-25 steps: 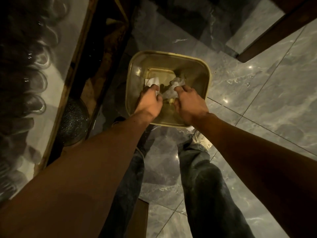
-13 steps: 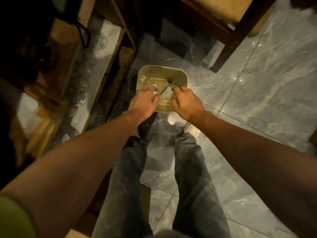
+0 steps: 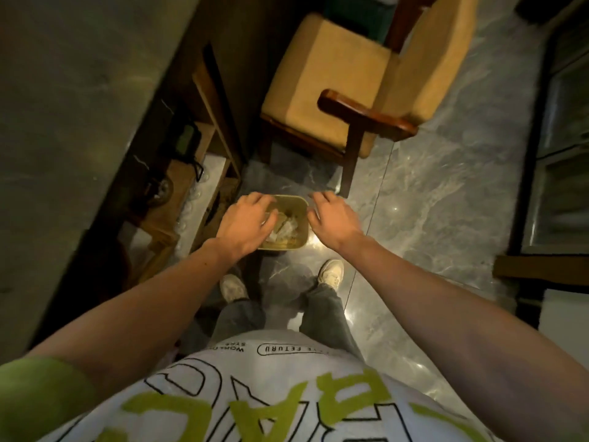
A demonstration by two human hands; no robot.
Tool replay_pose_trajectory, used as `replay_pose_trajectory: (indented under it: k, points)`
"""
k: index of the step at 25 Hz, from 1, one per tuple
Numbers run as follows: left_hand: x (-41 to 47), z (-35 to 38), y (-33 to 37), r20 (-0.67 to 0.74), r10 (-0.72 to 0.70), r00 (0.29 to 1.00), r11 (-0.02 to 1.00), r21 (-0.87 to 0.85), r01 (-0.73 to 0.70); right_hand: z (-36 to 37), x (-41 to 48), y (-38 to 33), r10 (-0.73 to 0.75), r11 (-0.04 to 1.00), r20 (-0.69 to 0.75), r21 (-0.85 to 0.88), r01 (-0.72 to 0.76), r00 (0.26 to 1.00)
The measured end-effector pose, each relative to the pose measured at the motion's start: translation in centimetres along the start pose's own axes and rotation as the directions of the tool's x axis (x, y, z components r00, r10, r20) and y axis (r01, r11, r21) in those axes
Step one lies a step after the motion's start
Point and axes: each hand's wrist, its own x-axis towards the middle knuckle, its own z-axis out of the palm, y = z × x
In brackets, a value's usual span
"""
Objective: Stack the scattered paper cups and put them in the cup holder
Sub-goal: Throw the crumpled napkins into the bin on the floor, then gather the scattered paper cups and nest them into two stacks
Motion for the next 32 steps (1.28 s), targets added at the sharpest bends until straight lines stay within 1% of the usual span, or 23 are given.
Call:
replay_pose_trajectory:
  k: [3, 6, 9, 13, 14, 17, 21, 23, 26, 32]
  points:
    - [0.1, -4.4, 3.2, -0.069, 0.115, 0.991, 0.993, 0.034, -0.112, -4.4, -2.1, -1.4, 0.028, 0.999, -0.106, 0.047, -0.023, 0.994]
    - [1.1, -8.9, 7.0, -0.138, 0.239, 0.961, 0.971, 0.045, -0.235, -9.0, -3.8, -1.6, 0.044, 0.996, -0.244, 0.083, -0.024, 0.969]
    - [2.5, -12.6, 11.0, -0.207, 0.380, 0.902, 0.925, 0.067, -0.374, -13.9, -5.4, -0.8, 0.091, 0.993, -0.377, 0.109, -0.053, 0.922]
    - [5.6, -16.4, 19.2, -0.240, 0.521, 0.819, 0.853, 0.106, -0.511, -20.7, -7.9, 3.3, 0.166, 0.986, -0.546, 0.112, -0.125, 0.821]
    - [6.2, -17.0, 21.6, -0.243, 0.559, 0.792, 0.828, 0.129, -0.545, -22.3, -8.6, 4.7, 0.184, 0.983, -0.580, 0.112, -0.146, 0.794]
    - [8.3, -17.7, 29.9, -0.276, 0.678, 0.681, 0.733, 0.187, -0.654, -27.7, -11.3, 10.2, 0.240, 0.969, -0.689, 0.128, -0.212, 0.684]
    - [11.8, -16.2, 43.0, -0.277, 0.767, 0.578, 0.636, 0.216, -0.741, -34.2, -16.0, 19.7, 0.289, 0.944, -0.797, 0.145, -0.297, 0.530]
    - [13.5, -14.9, 49.3, -0.265, 0.810, 0.523, 0.580, 0.227, -0.782, -37.0, -18.2, 24.9, 0.316, 0.924, -0.826, 0.157, -0.347, 0.467]
    - [15.8, -12.8, 57.3, -0.243, 0.850, 0.468, 0.521, 0.245, -0.818, -40.2, -21.1, 31.9, 0.370, 0.891, -0.837, 0.197, -0.409, 0.403]
    - [21.7, -9.6, 68.7, -0.208, 0.881, 0.424, 0.462, 0.197, -0.865, -44.5, -22.0, 42.9, 0.445, 0.836, -0.830, 0.251, -0.489, 0.335]
